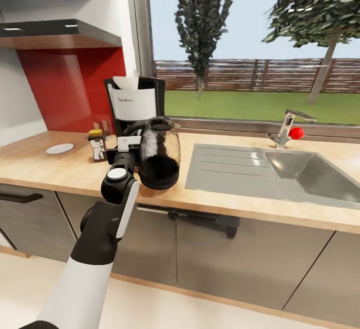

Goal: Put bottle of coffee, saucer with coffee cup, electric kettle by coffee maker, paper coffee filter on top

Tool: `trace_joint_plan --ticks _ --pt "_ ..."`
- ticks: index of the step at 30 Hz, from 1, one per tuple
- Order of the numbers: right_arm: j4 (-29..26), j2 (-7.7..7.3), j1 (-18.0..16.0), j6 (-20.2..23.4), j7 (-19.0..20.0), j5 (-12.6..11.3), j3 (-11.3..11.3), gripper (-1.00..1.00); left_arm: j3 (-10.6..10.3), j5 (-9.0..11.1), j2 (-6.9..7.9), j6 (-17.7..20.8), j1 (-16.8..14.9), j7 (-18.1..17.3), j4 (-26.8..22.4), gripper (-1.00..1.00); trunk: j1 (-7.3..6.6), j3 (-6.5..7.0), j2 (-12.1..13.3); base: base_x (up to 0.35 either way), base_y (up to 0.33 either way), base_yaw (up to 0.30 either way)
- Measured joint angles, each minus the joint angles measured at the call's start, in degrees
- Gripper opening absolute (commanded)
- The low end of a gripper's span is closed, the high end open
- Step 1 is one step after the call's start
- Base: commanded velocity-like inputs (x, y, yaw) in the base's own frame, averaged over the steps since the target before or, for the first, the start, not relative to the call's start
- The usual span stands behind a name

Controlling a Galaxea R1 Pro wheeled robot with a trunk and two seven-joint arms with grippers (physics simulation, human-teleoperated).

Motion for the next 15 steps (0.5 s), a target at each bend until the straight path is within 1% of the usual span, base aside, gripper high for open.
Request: trace_joint_plan --ticks 12,14,15 --pt "0.01 0.00 0.00 0.00 0.00 0.01 0.00 1.00 0.00 0.03 0.00 0.02 0.00 0.00 -0.01 -1.00 0.00 -0.97 0.00 0.000 0.000 0.000" --pt "0.01 0.00 0.00 0.00 0.00 0.01 0.00 1.00 0.00 0.60 0.00 0.02 0.00 -0.04 0.00 -1.00 0.00 -1.13 0.00 0.000 0.000 0.000" --pt "0.01 0.00 0.00 0.00 0.00 0.01 0.00 1.00 -0.01 1.41 0.00 0.06 0.01 -0.09 0.01 -1.00 0.21 -1.36 -0.39 0.000 0.000 0.000"
